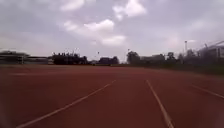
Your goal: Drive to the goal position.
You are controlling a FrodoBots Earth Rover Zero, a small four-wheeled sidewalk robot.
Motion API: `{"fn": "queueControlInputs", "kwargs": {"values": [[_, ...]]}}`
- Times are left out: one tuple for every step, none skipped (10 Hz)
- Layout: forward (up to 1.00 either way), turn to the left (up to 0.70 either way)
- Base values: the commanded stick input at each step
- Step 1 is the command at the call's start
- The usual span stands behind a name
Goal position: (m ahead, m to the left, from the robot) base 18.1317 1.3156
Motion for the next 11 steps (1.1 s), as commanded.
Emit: {"fn": "queueControlInputs", "kwargs": {"values": [[0.45, 0.00], [0.45, 0.00], [0.45, 0.00], [0.45, 0.00], [0.45, 0.00], [0.45, 0.00], [0.45, 0.00], [0.45, 0.00], [0.45, 0.00], [0.45, 0.00], [0.45, 0.00]]}}
